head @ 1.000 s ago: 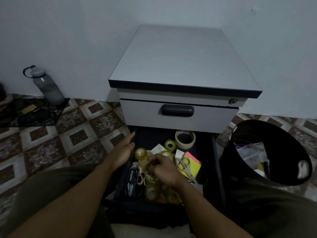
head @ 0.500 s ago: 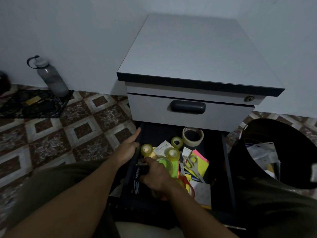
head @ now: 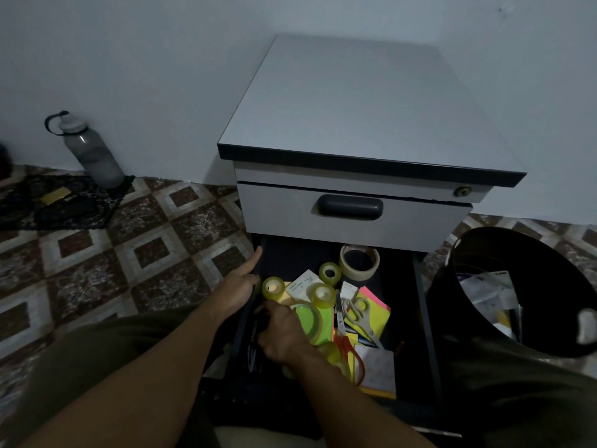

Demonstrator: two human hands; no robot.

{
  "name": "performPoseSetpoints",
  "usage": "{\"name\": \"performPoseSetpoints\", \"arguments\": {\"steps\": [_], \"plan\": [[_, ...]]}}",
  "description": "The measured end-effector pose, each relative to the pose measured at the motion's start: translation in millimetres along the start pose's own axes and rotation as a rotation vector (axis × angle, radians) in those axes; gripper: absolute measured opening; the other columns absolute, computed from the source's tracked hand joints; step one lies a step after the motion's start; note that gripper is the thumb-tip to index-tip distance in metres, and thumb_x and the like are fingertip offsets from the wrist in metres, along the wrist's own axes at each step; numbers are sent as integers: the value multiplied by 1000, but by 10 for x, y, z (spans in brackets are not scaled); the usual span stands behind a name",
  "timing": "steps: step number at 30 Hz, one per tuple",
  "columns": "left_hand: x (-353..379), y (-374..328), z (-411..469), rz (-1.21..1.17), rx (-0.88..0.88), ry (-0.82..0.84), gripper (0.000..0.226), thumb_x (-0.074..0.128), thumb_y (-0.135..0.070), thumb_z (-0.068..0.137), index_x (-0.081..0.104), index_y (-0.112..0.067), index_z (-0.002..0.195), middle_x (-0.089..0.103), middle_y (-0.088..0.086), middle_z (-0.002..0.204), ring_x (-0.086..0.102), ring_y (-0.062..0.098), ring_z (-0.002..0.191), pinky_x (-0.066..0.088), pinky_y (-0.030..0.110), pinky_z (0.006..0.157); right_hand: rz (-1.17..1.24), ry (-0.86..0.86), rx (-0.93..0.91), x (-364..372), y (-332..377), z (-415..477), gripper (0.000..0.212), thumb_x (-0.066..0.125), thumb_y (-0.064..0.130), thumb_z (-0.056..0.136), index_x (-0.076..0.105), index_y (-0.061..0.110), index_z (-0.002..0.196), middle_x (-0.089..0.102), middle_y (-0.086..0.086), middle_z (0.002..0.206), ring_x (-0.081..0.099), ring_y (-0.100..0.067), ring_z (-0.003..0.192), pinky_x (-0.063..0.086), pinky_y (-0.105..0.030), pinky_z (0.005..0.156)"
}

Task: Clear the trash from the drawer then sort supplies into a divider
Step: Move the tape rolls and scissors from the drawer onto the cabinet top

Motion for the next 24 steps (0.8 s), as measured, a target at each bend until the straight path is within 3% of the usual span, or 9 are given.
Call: {"name": "performPoseSetpoints", "arguments": {"steps": [4, 9, 12, 16, 18, 21, 24], "plan": [[20, -34, -28, 10, 18, 3, 59, 41, -13, 102, 29, -43, 151, 15, -5, 163, 18, 14, 148, 11, 20, 112, 103, 2, -6, -79, -44, -26, 40, 65, 4, 81, 62, 15, 119, 67, -6, 115, 64, -21, 104, 52, -26, 85], [64, -29, -23, 36, 22, 4, 57, 43, -21, 102, 25, -44, 152, 14, -5, 163, 17, 16, 149, 13, 22, 109, 256, 12, 12, -268, -95, -68, 41, 66, -1, 76, 62, 20, 110, 70, -7, 98, 63, -19, 74, 51, -25, 58], [99, -38, -41, 66, 11, 4, 55, 44, -30, 103, 24, -45, 152, 15, -8, 163, 16, 16, 149, 14, 24, 108, 282, 1, -2, -485, -162, -109, 39, 63, -6, 76, 61, 14, 110, 64, -1, 87, 60, -16, 69, 49, -27, 57], [182, -140, -89, 65, 26, 7, 56, 45, -39, 100, 24, -45, 152, 12, -9, 164, 14, 14, 149, 13, 30, 115, 270, -22, -25, -977, -251, -220, 38, 66, -8, 79, 59, 6, 114, 62, -1, 99, 62, -18, 91, 52, -22, 69], [227, -215, -108, 105, 14, -9, 54, 44, -41, 101, 24, -45, 151, 9, -6, 165, 12, 17, 150, 12, 36, 118, 266, -41, -15, -1237, -291, -265, 35, 67, -7, 79, 59, 7, 110, 61, 0, 92, 61, -17, 82, 53, -26, 66], [341, -351, -174, 256, 27, -36, 53, 40, -46, 101, 25, -44, 152, 5, -3, 166, 7, 21, 152, 11, 45, 120, 233, -54, 9, -1606, -344, -352, 30, 63, -12, 82, 59, 9, 104, 59, -4, 93, 58, -15, 69, 46, -21, 51], [563, -483, -256, 314, 92, -35, 51, 40, -41, 103, 29, -38, 152, 6, -3, 166, 6, 19, 152, 9, 44, 122, 164, -79, 29, -1933, -401, -451, 30, 67, -7, 79, 64, 15, 100, 62, -4, 93, 59, -21, 70, 45, -28, 54]]}}
Point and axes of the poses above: each hand's wrist, its own z-axis towards the middle knuckle, its own x-axis out of the palm, y = z × x, the point moved 1 cm from there along z, towards the middle knuckle
